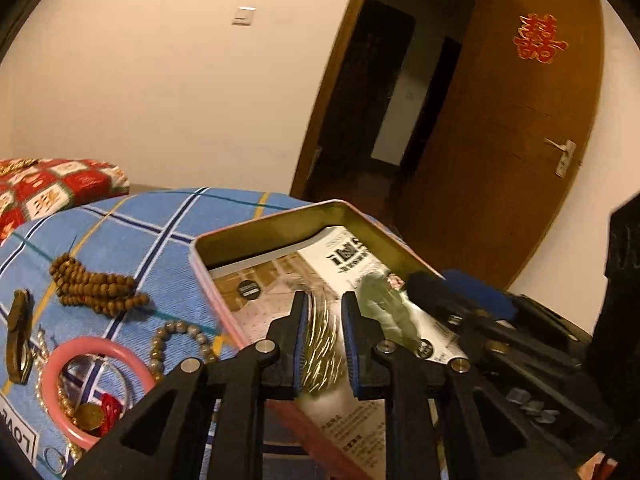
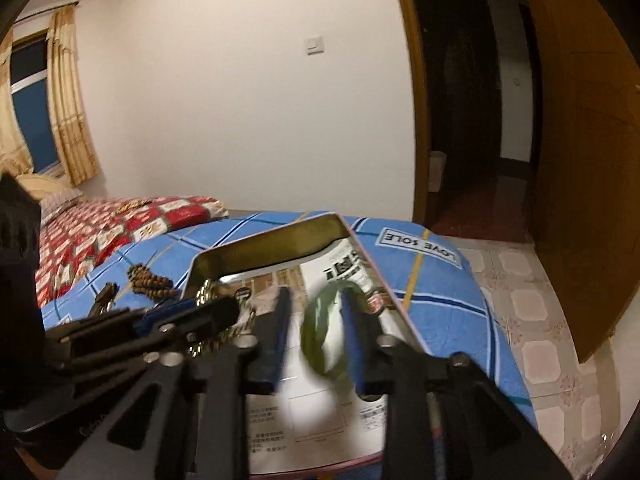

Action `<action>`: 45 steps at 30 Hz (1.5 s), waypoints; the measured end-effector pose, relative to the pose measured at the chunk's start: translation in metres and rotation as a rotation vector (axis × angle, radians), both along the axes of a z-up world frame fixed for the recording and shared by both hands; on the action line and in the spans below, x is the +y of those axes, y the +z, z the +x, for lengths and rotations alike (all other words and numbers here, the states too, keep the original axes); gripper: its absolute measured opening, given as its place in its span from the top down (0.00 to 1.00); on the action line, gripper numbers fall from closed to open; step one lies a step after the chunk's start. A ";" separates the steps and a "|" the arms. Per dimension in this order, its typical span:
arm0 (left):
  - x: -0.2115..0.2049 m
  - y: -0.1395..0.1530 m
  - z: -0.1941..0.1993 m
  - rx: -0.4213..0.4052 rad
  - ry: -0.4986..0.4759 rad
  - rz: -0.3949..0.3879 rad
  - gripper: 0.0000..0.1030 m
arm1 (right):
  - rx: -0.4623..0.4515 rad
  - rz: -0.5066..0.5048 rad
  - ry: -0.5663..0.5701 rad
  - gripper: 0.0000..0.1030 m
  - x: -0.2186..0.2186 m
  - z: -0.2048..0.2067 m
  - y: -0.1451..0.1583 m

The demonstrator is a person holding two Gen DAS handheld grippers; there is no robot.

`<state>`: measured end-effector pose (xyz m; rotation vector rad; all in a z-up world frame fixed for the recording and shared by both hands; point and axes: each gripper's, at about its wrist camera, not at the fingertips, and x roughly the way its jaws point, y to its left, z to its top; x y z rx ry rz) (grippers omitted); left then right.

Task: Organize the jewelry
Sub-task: 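Lower the green bangle into the tin and open the right gripper while the left drops the gold chain in, then grasp the pink bangle with the right gripper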

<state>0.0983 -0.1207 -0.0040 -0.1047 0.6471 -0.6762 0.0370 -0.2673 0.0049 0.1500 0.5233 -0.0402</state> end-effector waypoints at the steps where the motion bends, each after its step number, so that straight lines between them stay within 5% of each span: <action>1: 0.004 -0.003 0.003 0.009 0.010 -0.007 0.66 | -0.012 0.021 -0.008 0.44 -0.004 -0.002 0.001; 2: 0.006 -0.005 0.005 0.016 0.017 -0.016 0.58 | -0.027 0.037 -0.021 0.32 -0.008 -0.006 0.002; 4: 0.013 -0.002 0.002 0.005 0.022 -0.048 0.49 | -0.058 0.061 -0.037 0.29 -0.012 -0.009 0.005; 8: 0.022 0.011 -0.012 -0.101 0.082 -0.029 0.49 | -0.121 0.066 -0.134 0.21 -0.023 -0.021 0.012; 15: 0.056 0.020 -0.027 -0.211 0.247 0.056 0.49 | -0.088 0.073 -0.170 0.19 -0.029 -0.011 0.007; 28: 0.135 0.010 -0.029 -0.152 0.488 0.057 0.49 | -0.112 -0.011 -0.134 0.19 -0.010 -0.015 0.010; 45: 0.184 0.004 -0.031 -0.093 0.590 0.026 0.49 | -0.121 -0.097 -0.108 0.20 0.014 -0.023 0.010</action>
